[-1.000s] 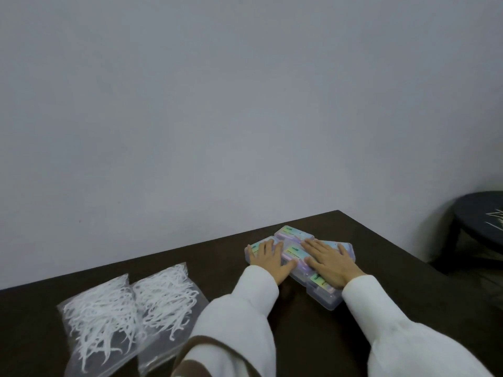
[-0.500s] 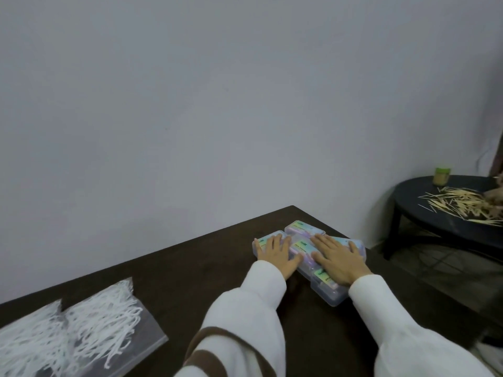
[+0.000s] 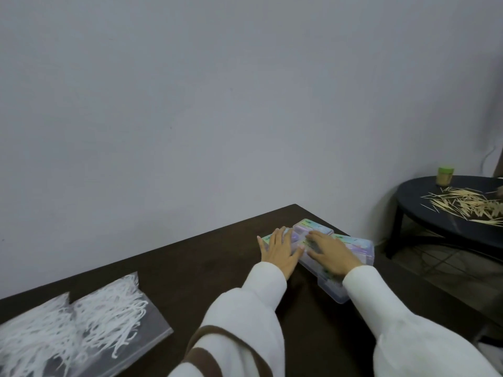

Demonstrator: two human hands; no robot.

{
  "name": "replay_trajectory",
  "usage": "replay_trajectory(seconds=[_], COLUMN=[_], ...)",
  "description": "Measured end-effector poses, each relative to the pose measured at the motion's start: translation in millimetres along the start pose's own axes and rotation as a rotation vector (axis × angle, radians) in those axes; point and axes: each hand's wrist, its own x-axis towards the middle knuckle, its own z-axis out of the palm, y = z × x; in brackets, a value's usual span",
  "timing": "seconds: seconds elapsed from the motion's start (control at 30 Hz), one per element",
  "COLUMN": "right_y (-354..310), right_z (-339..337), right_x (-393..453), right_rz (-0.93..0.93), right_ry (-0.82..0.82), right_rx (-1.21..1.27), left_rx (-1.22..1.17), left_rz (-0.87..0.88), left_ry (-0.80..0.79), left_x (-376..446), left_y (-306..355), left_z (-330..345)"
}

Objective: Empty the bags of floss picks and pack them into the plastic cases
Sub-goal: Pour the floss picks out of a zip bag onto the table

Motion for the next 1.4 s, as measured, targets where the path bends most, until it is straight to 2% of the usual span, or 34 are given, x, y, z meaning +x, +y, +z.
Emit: replay_trajectory(seconds=[0.3,0.63,0.8,0.87,0.97,1.07,1.4], right_y=[-62,-173,-229,-247,-269,-286,-347], right_z=[8,49,76,83,93,100,124], right_x=[-11,-27,-38,-44,-49,-54,-68], right_rz=[-0.078,-0.3,-0.363,-0.399,-0.424,-0.434,-0.557], right_ry=[-0.022,-0.216,-0.327,-0.364,-0.407,-0.423,-0.481], right_rx=[0.075,0.124,0.117,0.107,0.096,0.083,0.05], left_rx=[-0.192,-0.167,-0.034,0.085,0.133,0.183,0.162], left_rz=[-0.017,-0.18,-0.362,-0.468,-0.604,-0.649,-0.821], left_ry=[0.074,0.19,0.282,0.218,0.017,-0.158,-0.099], left_x=[-45,-137,-197,-220,-245,-265,-328], left_y=[-46,-142,-195,-216,-238,-247,-268], left_z=[-32,-82,-109,-116,-117,-113,-127])
